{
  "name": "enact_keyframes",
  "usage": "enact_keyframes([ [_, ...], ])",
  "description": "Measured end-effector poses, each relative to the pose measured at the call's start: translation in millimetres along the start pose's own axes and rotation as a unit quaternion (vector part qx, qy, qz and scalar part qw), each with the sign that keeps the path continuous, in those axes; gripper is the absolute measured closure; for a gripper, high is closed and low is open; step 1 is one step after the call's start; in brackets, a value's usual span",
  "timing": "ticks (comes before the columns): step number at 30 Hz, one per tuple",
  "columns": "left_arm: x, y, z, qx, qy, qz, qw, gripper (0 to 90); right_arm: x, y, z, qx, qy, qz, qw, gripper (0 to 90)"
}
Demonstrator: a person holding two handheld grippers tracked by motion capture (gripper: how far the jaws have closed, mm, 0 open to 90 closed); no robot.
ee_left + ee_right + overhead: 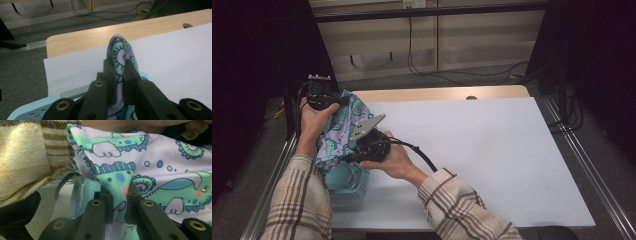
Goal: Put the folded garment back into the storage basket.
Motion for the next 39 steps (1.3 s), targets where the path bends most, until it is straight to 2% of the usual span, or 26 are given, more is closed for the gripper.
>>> enact_keyframes([
  [9, -6.1, -4.6, 0.6, -0.002, -0.005, 0.005, 1.0, 84.0, -6.4, -4.0, -2.0, -0.006, 0.0, 0.009, 0.9999, 81.1],
  [13, -10.2, -7.6, 0.6, -0.001, 0.008, 0.002, 1.0, 84.0, -8.4, -5.8, -3.5, -0.007, 0.0, 0.013, 0.9999, 81.1],
  [17, -12.0, -9.3, 2.2, -0.005, 0.007, 0.015, 0.9999, 84.0, -11.1, -9.1, -5.5, -0.017, 0.003, 0.018, 0.9997, 81.1],
  [21, -15.1, -13.8, 4.5, -0.005, 0.003, 0.019, 0.9998, 84.0, -14.2, -10.0, -5.6, -0.015, 0.007, 0.018, 0.9997, 81.1],
  [23, -17.9, -17.1, 4.6, -0.006, 0.006, 0.02, 0.9998, 84.0, -15.9, -10.9, -6.5, -0.015, 0.006, 0.022, 0.9996, 81.1],
  [27, -21.8, -22.8, 5.8, -0.007, 0.0, 0.021, 0.9998, 83.9, -18.8, -12.8, -6.3, -0.013, 0.007, 0.033, 0.9993, 81.1],
  [28, -22.7, -23.7, 6.3, -0.009, 0.006, 0.027, 0.9996, 84.0, -20.3, -13.1, -6.8, -0.013, 0.007, 0.035, 0.9993, 81.1],
  [29, -23.2, -24.6, 6.3, -0.002, 0.006, 0.025, 0.9997, 84.0, -21.5, -13.3, -6.8, -0.015, 0.005, 0.037, 0.9992, 81.1],
  [31, -23.8, -24.6, 8.3, -0.01, 0.008, 0.029, 0.9995, 84.0, -23.8, -13.5, -8.0, -0.017, 0.004, 0.041, 0.999, 81.1],
  [34, -23.7, -24.8, 9.8, -0.005, 0.008, 0.026, 0.9996, 83.9, -27.6, -13.2, -10.5, -0.016, 0.006, 0.045, 0.9988, 81.1],
  [36, -24.4, -25.5, 11.2, -0.012, 0.01, 0.021, 0.9997, 84.0, -30.4, -13.4, -10.2, -0.02, 0.006, 0.047, 0.9987, 81.1],
  [38, -24.2, -26.7, 12.5, -0.011, 0.01, 0.025, 0.9996, 84.0, -33.5, -14.9, -10.4, -0.012, 0.005, 0.055, 0.9984, 81.1],
  [39, -24.2, -27.7, 12.1, -0.01, 0.006, 0.028, 0.9995, 84.0, -34.9, -15.9, -10.3, -0.018, 0.004, 0.057, 0.9982, 81.1],
])
Point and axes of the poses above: each handheld gripper's, and its own axes: x roughly backward along the jaws, y roughly out of its top, z roughly to its left, the point moved 1 cm from there along -x, roughly forward along the jaws, and after that the axes turned 6 degrees about y, right-handed, at the moved point
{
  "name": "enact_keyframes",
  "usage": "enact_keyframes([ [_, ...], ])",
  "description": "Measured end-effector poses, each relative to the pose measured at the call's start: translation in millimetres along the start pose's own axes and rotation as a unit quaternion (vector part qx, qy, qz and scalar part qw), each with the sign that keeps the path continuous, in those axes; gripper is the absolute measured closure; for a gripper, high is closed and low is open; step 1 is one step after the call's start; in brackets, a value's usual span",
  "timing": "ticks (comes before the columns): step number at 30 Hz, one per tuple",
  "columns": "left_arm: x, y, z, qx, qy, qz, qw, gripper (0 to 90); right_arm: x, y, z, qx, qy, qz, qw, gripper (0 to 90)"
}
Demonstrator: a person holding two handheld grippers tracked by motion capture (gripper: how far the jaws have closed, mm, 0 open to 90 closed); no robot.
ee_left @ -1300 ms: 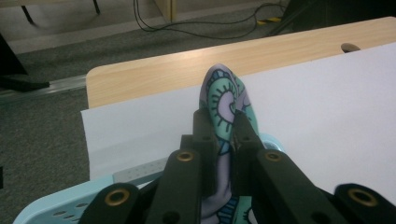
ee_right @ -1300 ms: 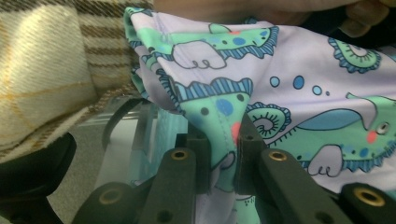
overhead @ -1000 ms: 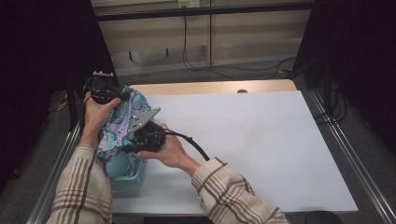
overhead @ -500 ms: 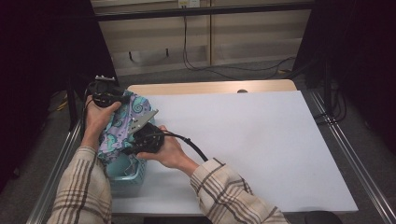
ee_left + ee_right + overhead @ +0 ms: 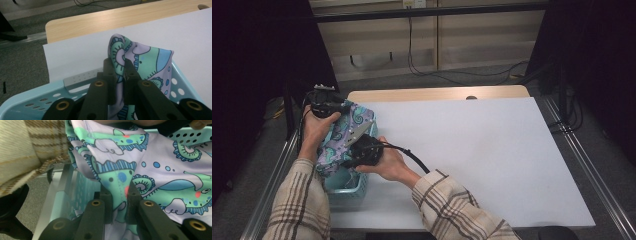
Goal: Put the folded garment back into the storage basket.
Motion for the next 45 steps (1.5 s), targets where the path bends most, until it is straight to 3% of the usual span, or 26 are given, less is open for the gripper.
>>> enact_keyframes([
  [7, -1.8, -4.5, 0.1, -0.006, 0.001, 0.006, 1.0, 84.0, -8.1, -3.0, 0.7, 0.007, 0.0, 0.017, 0.9998, 81.0],
  [9, -3.3, -6.8, 1.6, 0.006, 0.002, 0.002, 1.0, 83.9, -10.0, -3.2, 0.9, 0.005, 0.001, 0.018, 0.9998, 81.0],
  [10, -3.4, -7.8, 3.1, 0.001, 0.004, 0.007, 1.0, 84.0, -11.4, -3.0, 0.6, 0.01, 0.0, 0.018, 0.9998, 81.0],
  [14, -5.0, -13.5, 5.9, -0.004, 0.008, 0.011, 0.9999, 83.9, -16.1, -3.9, 0.5, 0.004, 0.004, 0.021, 0.9998, 80.8],
  [16, -4.9, -16.0, 7.9, 0.007, 0.007, 0.013, 0.9999, 83.9, -19.2, -4.7, 0.8, -0.001, 0.007, 0.021, 0.9998, 80.8],
  [18, -5.4, -17.4, 7.7, -0.002, 0.012, 0.018, 0.9998, 83.9, -22.4, -4.9, 2.3, -0.003, 0.006, 0.021, 0.9998, 80.8],
  [25, -6.6, -17.7, 8.4, 0.003, 0.015, 0.017, 0.9997, 83.9, -23.0, -5.0, 1.2, -0.003, 0.009, 0.021, 0.9997, 80.6],
  [28, -6.3, -19.3, 9.7, -0.001, 0.018, 0.029, 0.9994, 83.9, -24.6, -5.5, 1.8, -0.003, 0.012, 0.02, 0.9997, 80.4],
  [31, -4.8, -21.0, 6.7, 0.008, 0.024, 0.025, 0.9994, 83.9, -25.0, -6.4, 1.2, -0.005, 0.016, 0.021, 0.9996, 80.4],
  [34, -2.4, -22.3, 8.4, -0.003, 0.025, 0.033, 0.9991, 83.9, -27.1, -6.9, 0.9, -0.004, 0.016, 0.019, 0.9997, 80.3],
  [39, -2.8, -27.0, 13.5, 0.017, 0.022, 0.036, 0.999, 83.9, -29.1, -7.1, 3.0, -0.004, 0.016, 0.016, 0.9997, 79.9],
  [45, -3.6, -28.6, 17.5, 0.017, 0.026, 0.037, 0.9988, 83.9, -29.9, -8.9, 0.0, -0.008, 0.017, 0.022, 0.9996, 78.3],
])
Point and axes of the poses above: each handheld gripper's, and its own axes: x roughly backward along the jaws, y roughly out of its top, z roughly to its left, the point moved 1 cm from there along -x, roughly forward along the jaws, and after that the axes turned 6 degrees about y, right-handed, at the moved point
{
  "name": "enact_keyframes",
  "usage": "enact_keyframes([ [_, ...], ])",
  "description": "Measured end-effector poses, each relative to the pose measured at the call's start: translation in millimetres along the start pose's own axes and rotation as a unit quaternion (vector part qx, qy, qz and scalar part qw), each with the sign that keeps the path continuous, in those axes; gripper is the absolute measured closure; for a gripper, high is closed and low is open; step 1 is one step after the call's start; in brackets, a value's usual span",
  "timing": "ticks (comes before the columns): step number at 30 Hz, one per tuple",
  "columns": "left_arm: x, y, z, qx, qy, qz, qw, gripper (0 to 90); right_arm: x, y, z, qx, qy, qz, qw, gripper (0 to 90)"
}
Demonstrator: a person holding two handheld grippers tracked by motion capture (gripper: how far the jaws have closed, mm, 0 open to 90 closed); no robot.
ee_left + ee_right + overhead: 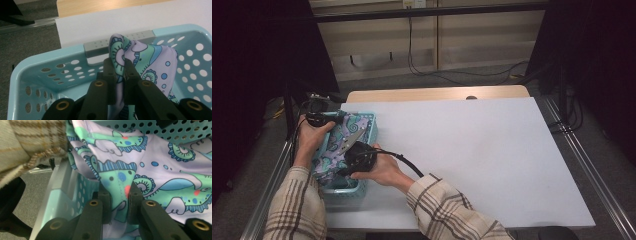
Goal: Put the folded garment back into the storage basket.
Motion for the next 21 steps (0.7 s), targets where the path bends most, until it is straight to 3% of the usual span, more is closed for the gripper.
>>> enact_keyframes([
  [3, -1.4, -0.2, 0.7, -0.001, 0.003, -0.008, 1.0, 83.9, -1.4, -0.3, 0.8, 0.001, 0.004, 0.003, 1.0, 77.4],
  [5, 0.0, -0.2, 1.3, 0.001, -0.007, 0.007, 1.0, 83.8, -1.7, -0.1, 0.8, 0.0, 0.003, 0.001, 1.0, 75.5],
  [7, -0.9, 0.0, 0.9, -0.001, -0.002, 0.003, 1.0, 83.9, -2.4, 0.2, 0.9, 0.0, 0.004, -0.002, 1.0, 71.7],
  [8, -1.7, -0.6, -1.7, 0.016, -0.01, 0.002, 0.9998, 83.8, -2.5, 0.3, 0.9, 0.001, 0.002, -0.002, 1.0, 69.5],
  [9, -3.1, -1.0, -0.3, -0.001, 0.007, -0.007, 1.0, 83.9, -2.9, 0.4, 1.0, 0.002, 0.001, 0.0, 1.0, 66.2],
  [10, -2.0, -0.8, 0.4, -0.001, 0.0, 0.005, 1.0, 83.8, -3.1, 0.3, 0.9, 0.001, 0.002, -0.001, 1.0, 63.5],
  [14, -6.0, -2.9, 0.5, 0.002, 0.002, -0.003, 1.0, 83.8, -2.6, 0.0, -0.7, 0.0, -0.003, 0.0, 1.0, 50.1],
  [18, -6.6, -3.0, 2.1, 0.007, -0.004, 0.004, 1.0, 83.8, 0.9, -0.1, -2.7, -0.004, -0.008, -0.005, 0.9999, 41.7],
  [21, -7.5, -4.2, 4.4, 0.008, 0.004, 0.006, 0.9999, 83.8, 5.8, 0.4, -3.8, -0.005, -0.009, -0.014, 0.9999, 38.4],
])
Point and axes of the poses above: each handheld gripper's, and its own axes: x roughly backward along the jaws, y roughly out of its top, z roughly to its left, the point moved 1 cm from there along -x, roughly forward along the jaws, and after that the axes turned 6 degrees about y, right-handed, at the moved point
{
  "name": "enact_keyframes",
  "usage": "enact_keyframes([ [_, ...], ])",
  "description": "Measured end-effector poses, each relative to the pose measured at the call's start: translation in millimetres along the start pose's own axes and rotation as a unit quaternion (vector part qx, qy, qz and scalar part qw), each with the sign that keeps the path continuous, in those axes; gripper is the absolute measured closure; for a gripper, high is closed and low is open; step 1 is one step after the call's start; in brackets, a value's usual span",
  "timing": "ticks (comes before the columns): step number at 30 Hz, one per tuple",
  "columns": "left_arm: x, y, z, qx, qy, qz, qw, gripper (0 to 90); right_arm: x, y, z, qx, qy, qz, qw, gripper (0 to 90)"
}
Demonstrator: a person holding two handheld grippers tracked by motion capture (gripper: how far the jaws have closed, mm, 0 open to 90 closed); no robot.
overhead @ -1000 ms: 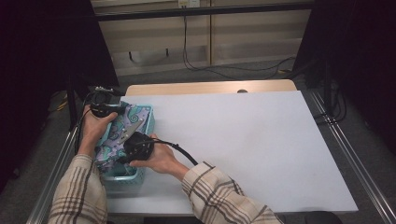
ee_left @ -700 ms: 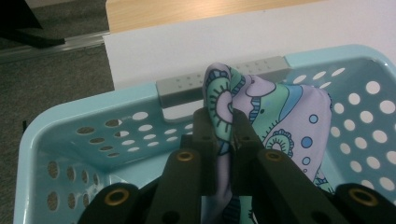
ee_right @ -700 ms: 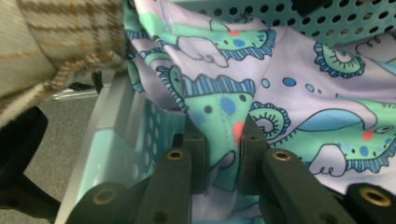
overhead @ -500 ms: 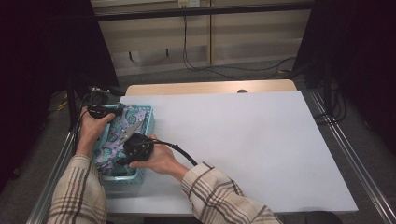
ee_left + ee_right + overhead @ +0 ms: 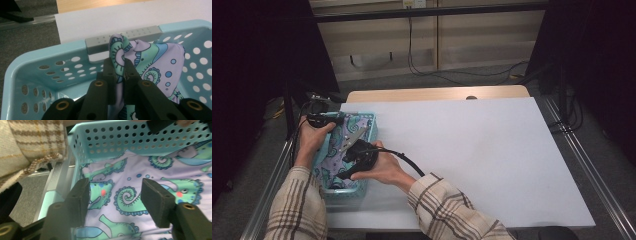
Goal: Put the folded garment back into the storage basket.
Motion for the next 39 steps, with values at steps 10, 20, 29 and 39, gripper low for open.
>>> enact_keyframes([
  [10, -8.6, -6.2, 7.3, 0.013, 0.015, 0.009, 0.9998, 83.4, 27.3, -0.7, 1.4, -0.002, -0.024, -0.038, 0.999, 28.8],
  [20, -15.1, -10.4, 14.1, -0.01, 0.016, 0.034, 0.9992, 82.8, 65.0, -12.4, -8.9, -0.021, -0.064, -0.065, 0.9956, 26.2],
  [29, -24.2, -19.1, 16.0, -0.001, 0.03, 0.013, 0.9995, 79.6, 99.7, -31.5, -15.4, -0.036, -0.099, -0.082, 0.9911, 24.7],
  [39, -22.3, -23.9, 13.5, 0.011, 0.037, 0.008, 0.9992, 65.3, 130.9, -46.9, -18.2, -0.056, -0.132, -0.104, 0.9841, 20.5],
])
Point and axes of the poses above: each handheld gripper's, and its own axes: x roughly backward along the jaws, y roughly out of its top, z roughly to its left, the point moved 1 cm from there along -x, roughly forward along the jaws, and after that the axes turned 6 degrees about y, right-handed, at the moved point
